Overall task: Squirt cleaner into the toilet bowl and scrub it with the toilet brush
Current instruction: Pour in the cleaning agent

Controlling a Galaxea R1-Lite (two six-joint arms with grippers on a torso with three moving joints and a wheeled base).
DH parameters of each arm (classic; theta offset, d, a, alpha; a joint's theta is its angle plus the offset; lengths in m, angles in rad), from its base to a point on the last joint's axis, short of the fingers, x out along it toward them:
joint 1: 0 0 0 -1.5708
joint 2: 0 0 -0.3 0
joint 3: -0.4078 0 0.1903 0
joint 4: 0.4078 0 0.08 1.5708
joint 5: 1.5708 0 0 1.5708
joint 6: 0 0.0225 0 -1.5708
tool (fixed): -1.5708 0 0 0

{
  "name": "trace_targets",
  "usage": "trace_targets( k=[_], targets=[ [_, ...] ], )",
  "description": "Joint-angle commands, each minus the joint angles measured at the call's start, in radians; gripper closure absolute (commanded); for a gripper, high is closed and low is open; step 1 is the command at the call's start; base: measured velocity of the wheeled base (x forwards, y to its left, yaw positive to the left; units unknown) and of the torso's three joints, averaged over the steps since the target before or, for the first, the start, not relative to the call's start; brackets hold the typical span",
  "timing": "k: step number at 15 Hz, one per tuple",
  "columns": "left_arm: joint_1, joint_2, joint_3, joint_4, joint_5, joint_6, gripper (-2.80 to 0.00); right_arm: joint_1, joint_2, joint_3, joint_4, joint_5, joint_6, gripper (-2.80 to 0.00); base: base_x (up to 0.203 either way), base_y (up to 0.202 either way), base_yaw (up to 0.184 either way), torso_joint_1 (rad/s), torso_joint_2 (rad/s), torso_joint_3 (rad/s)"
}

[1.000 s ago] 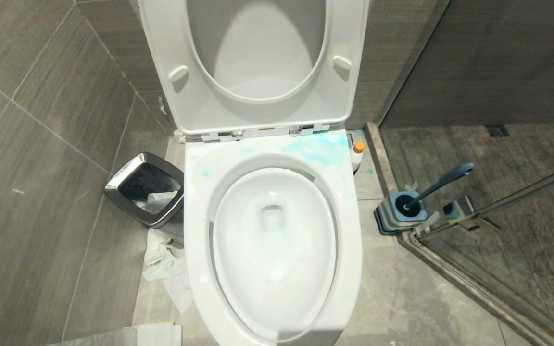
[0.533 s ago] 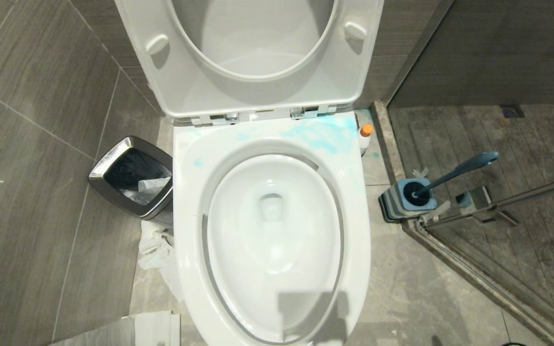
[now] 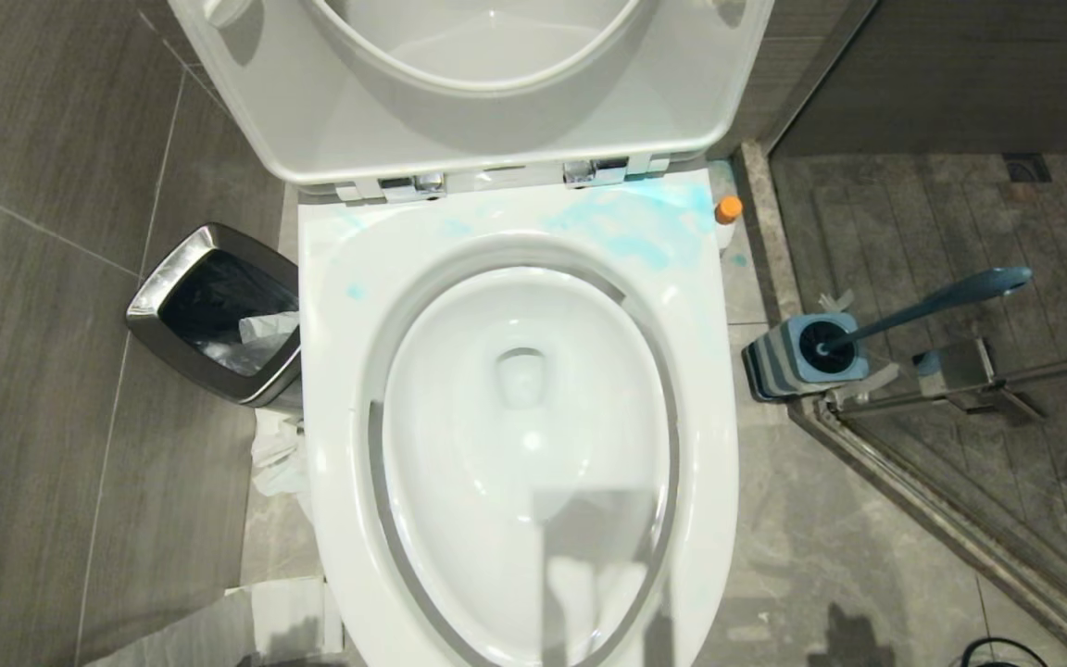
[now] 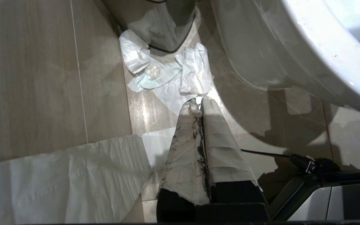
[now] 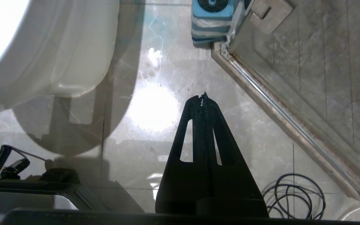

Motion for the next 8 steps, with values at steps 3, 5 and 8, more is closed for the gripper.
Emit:
trace_targets(
  k=[3,5,8],
  targets=[
    [0.0,0.002,0.0,0.0,-0.001,0.0,0.0,0.0,0.0,0.0,0.0,0.0,-0.001,0.0,0.0,0.0,0.0,0.005,0.0,-0.196],
    [0.0,0.002,0.0,0.0,-0.001,0.0,0.0,0.0,0.0,0.0,0.0,0.0,0.0,0.0,0.0,0.0,0.0,0.001,0.0,-0.196],
    [0.0,0.002,0.0,0.0,-0.001,0.0,0.0,0.0,0.0,0.0,0.0,0.0,0.0,0.0,0.0,0.0,0.0,0.0,0.0,-0.203]
  ],
)
